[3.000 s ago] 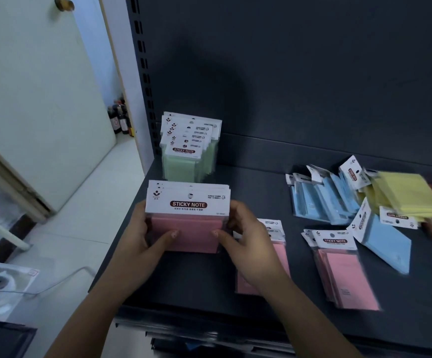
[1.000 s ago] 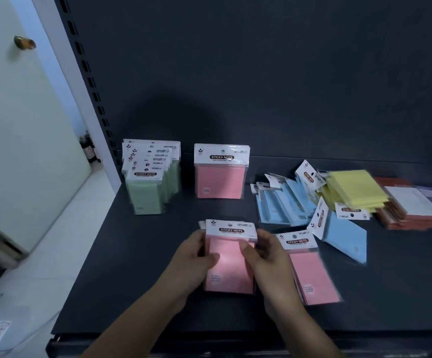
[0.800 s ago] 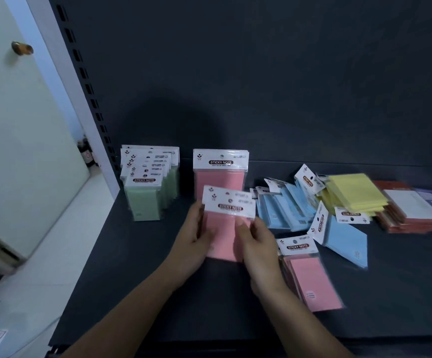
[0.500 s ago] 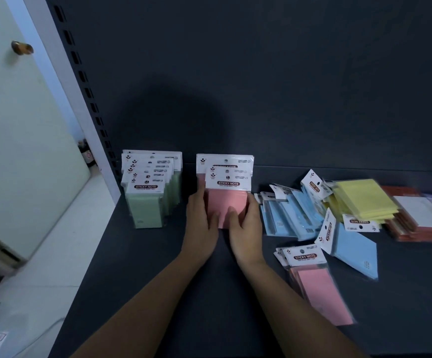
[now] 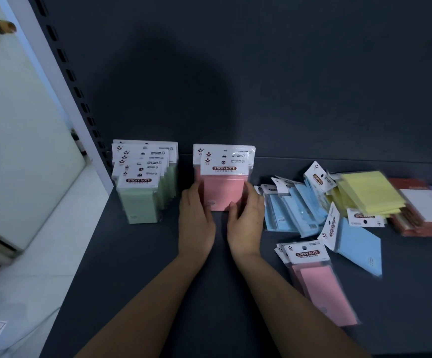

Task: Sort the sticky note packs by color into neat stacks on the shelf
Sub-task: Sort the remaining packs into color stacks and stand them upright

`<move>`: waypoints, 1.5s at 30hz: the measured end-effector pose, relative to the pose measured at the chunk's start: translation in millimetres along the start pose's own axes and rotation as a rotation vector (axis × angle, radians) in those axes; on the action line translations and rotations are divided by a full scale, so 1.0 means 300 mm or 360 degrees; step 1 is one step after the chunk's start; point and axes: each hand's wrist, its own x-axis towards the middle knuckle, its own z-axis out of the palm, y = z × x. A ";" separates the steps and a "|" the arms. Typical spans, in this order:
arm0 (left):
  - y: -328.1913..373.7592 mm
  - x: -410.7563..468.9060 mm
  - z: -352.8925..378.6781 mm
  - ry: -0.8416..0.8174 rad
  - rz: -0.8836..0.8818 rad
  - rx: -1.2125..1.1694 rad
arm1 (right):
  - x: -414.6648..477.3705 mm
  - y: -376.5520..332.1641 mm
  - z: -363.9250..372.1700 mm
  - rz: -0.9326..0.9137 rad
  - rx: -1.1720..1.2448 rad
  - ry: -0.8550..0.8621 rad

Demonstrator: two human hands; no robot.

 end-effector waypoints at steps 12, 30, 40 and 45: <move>0.117 -0.185 -0.050 -0.0387 -0.0098 -0.0226 | -0.192 -0.087 -0.263 0.0062 0.0342 -0.0328; 0.332 -0.368 0.055 -0.1074 -0.1177 -0.1063 | -0.278 0.111 -0.585 0.0316 -0.0519 -0.0346; 0.292 -0.373 -0.029 -0.0820 -0.0701 -0.0754 | -0.289 0.046 -0.461 0.0638 0.0430 -0.0368; 0.234 -0.303 -0.093 -0.0612 -0.0267 -0.0721 | -0.221 -0.005 -0.343 0.0368 0.0371 -0.0529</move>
